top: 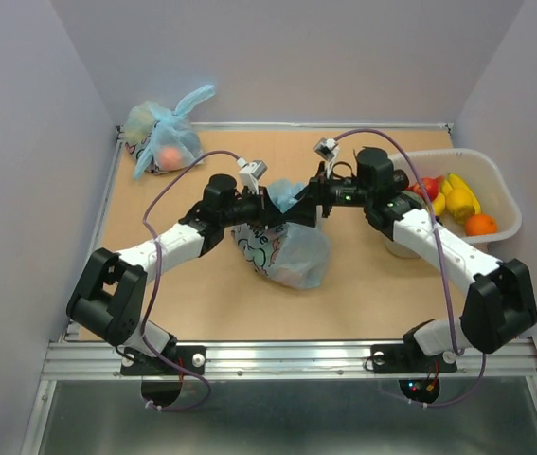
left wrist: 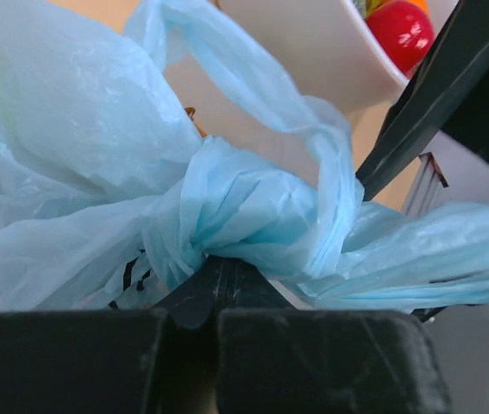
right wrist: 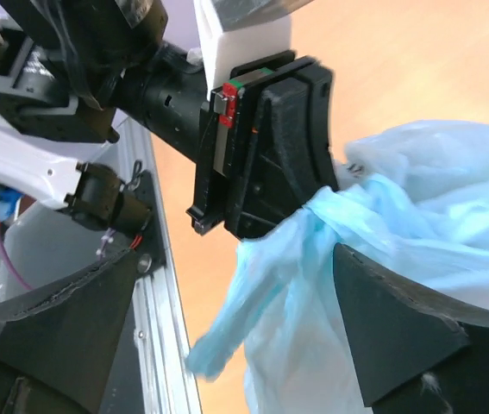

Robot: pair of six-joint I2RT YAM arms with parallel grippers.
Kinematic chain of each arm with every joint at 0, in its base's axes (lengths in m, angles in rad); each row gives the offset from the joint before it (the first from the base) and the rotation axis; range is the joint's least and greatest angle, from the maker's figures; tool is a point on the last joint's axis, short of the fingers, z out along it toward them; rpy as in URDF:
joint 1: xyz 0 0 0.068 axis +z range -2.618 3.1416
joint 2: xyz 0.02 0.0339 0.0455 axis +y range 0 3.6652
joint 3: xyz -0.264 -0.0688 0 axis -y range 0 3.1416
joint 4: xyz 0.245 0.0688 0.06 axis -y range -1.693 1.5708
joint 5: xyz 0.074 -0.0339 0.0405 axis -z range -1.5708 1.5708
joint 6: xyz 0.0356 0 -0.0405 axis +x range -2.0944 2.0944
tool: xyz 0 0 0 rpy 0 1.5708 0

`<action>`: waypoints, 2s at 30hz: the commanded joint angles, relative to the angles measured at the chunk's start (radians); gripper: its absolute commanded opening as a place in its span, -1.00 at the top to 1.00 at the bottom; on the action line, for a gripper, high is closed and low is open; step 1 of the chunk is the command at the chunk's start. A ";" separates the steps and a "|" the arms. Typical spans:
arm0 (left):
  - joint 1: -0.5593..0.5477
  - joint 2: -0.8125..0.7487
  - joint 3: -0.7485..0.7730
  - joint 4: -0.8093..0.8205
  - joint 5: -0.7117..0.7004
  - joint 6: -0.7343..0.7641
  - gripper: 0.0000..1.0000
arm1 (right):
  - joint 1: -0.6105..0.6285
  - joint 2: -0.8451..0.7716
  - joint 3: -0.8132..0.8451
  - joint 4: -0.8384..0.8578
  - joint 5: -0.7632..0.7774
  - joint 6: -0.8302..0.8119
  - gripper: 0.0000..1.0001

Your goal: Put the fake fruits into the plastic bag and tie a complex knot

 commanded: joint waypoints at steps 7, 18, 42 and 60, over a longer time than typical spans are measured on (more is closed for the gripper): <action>0.011 -0.005 0.022 0.120 0.094 -0.036 1.00 | -0.115 -0.181 0.099 -0.162 0.221 -0.020 -0.72; 0.013 0.024 0.034 0.116 0.088 -0.053 1.00 | -0.208 0.100 0.211 -0.125 0.047 0.029 0.26; 0.030 0.093 -0.001 0.393 0.264 -0.186 1.00 | -0.050 0.123 -0.094 0.022 -0.045 0.174 -0.82; 0.056 0.107 -0.053 0.521 0.399 -0.281 1.00 | -0.161 -0.096 -0.099 -0.080 -0.119 0.115 -0.83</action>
